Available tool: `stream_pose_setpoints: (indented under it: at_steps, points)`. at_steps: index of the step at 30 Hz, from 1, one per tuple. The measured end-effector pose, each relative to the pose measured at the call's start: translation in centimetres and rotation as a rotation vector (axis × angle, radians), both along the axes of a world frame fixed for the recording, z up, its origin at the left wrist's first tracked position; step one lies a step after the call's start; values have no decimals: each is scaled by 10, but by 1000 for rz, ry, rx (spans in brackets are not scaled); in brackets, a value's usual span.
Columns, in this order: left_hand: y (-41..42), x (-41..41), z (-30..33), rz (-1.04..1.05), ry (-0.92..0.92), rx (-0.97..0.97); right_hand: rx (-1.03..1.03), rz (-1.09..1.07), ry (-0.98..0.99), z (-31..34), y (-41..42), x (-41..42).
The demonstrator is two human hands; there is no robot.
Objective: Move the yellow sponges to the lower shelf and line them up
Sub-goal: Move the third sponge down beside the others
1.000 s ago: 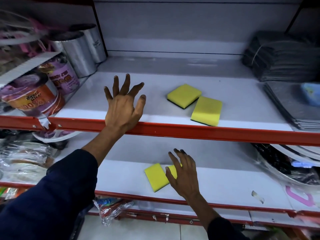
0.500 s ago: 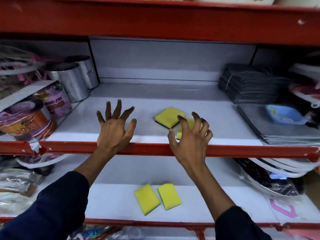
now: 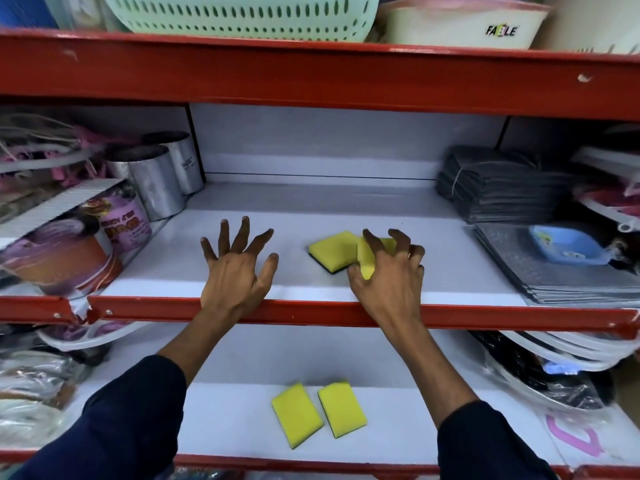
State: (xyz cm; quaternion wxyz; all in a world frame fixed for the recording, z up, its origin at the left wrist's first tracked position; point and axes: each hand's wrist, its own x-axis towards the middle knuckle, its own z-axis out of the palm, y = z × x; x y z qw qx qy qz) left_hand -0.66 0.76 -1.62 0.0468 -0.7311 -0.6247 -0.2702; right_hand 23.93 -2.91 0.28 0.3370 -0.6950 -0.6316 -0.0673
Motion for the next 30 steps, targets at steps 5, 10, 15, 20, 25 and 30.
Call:
stream_pose_setpoints:
  at_steps: [5, 10, 15, 20, 25, 30]
  points:
    - [0, -1, -1, -1, 3, 3, 314, 146, 13, 3, -44, 7]
    - [1, 0, -1, 2, 8, 7, 440, 328, -116, -48, -81, 33]
    - [2, 0, -3, 1, 18, 9, 317, 455, -226, -138, -96, 64]
    - [2, 1, -2, -1, 12, 11, -140, 321, -104, -203, -91, 68]
    - [4, 0, -3, 6, 2, 12, -422, 165, -117, -255, -82, 63]
    - [4, 1, -3, 13, -6, 6, -483, 117, -146, -280, -76, 58]
